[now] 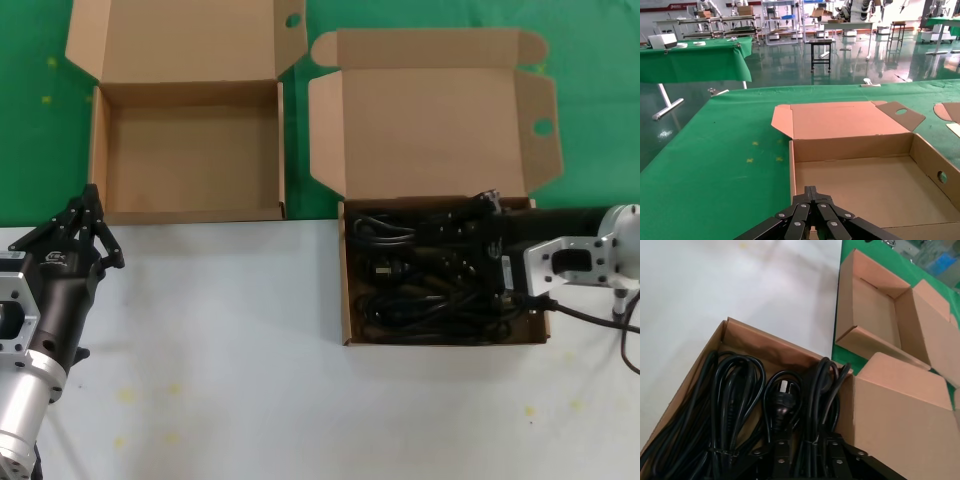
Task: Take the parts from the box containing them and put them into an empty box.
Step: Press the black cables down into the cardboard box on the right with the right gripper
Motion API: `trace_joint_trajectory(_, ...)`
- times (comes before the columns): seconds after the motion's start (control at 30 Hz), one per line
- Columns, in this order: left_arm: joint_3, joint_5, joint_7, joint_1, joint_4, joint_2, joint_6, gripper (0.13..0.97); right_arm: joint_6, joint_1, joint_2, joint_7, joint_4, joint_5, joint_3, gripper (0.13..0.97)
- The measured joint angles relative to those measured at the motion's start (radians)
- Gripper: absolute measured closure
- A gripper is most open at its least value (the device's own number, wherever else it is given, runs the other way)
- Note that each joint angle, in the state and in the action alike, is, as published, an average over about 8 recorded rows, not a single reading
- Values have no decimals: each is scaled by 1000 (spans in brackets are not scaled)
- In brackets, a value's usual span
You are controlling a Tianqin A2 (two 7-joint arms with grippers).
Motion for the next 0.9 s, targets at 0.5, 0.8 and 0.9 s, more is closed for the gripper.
trace_joint_trajectory(0.5, 0, 0, 0, 0, 0, 0, 0, 953, 21, 10, -12, 7, -11, -15, 2, 906)
trace_joint_trajectory(0.8, 0, 0, 0, 0, 0, 0, 0, 953, 11, 30, 21, 75, 80, -13, 35, 941)
trace_joint_trajectory(0.9, 0, 0, 0, 0, 0, 0, 0, 953, 4, 36, 28, 97, 102, -22, 37, 941)
